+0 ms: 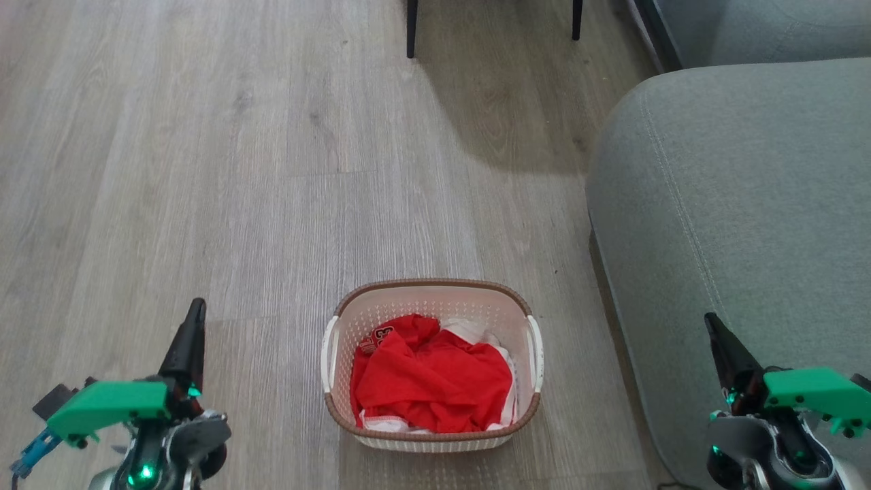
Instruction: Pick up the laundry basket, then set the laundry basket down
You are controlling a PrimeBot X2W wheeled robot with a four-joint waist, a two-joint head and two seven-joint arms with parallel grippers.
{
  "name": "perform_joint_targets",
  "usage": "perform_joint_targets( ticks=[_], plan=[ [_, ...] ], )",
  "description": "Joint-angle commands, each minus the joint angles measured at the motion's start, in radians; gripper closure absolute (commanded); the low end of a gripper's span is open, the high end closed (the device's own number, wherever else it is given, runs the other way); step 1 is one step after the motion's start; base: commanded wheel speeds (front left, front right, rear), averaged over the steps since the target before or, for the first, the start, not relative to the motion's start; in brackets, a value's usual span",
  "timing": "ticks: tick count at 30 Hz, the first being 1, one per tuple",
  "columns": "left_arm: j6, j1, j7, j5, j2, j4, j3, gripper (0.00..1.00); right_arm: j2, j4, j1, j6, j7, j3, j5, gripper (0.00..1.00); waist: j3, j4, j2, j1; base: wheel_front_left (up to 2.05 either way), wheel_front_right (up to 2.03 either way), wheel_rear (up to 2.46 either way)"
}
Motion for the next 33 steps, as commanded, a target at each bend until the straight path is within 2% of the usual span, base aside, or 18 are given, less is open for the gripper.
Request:
perform_joint_targets(
  ticks=[1,33],
  plan=[
    [-0.007,-0.046,0.008,-0.004,0.004,-0.030,0.037,1.00,-0.013,-0.033,-0.046,0.003,0.006,0.015,0.004,1.00,0.000,0.000,0.0000,0.0000,0.00,0.00,0.00],
    [-0.007,-0.046,0.007,-0.004,0.004,-0.031,0.037,1.00,-0.006,-0.032,-0.047,0.003,0.014,0.004,-0.005,1.00,0.000,0.000,0.0000,0.0000,0.00,0.00,0.00]
  ],
)
